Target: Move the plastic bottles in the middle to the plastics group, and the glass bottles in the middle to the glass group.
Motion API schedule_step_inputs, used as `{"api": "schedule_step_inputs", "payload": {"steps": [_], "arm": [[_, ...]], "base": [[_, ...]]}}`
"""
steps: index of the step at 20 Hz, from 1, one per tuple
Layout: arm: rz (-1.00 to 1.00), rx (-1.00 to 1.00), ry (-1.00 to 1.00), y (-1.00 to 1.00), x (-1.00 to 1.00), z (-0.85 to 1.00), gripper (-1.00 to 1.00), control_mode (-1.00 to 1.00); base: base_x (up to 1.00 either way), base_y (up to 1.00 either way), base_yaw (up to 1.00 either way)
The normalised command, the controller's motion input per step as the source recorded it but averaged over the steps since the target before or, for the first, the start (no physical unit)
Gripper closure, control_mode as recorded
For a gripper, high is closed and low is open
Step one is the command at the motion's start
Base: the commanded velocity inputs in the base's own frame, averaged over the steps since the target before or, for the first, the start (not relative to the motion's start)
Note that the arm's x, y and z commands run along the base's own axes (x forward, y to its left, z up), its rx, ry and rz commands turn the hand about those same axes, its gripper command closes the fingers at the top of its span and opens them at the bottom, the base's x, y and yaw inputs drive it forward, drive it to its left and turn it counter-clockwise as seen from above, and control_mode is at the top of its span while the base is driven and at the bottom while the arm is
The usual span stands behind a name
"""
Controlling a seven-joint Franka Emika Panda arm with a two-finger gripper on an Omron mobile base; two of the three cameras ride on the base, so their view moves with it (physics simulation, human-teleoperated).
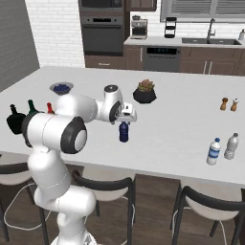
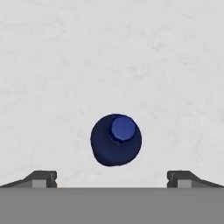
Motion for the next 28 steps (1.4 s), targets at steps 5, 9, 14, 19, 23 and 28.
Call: {"api": "schedule_step_inputs", "payload": {"steps": [5, 9, 14, 19, 23, 28], "arm": [[0.00, 0.01, 0.00, -0.02, 0.20, -0.22, -1.00, -1.00], [0.00, 0.01, 0.00, -0.03, 0.08, -0.17, -1.00, -1.00], [0.00, 0.03, 0.00, 0.00, 0.06, -0.06, -1.00, -1.00], [0.00, 0.04, 0.00, 0.00, 0.05, 0.00, -1.00, -1.00], [0.00, 0.02, 0.00, -0.03, 0.07, 0.00, -1.00, -1.00], [0.00, 0.00, 0.00, -0.06, 0.00, 0.00, -1.00, -1.00]], "base": [[0.00, 0.00, 0.00], [0.00, 0.00, 0.00], [0.00, 0.00, 0.00], [0.00, 0.00, 0.00], [0.00, 0.00, 0.00], [0.00, 0.00, 0.00]]}}
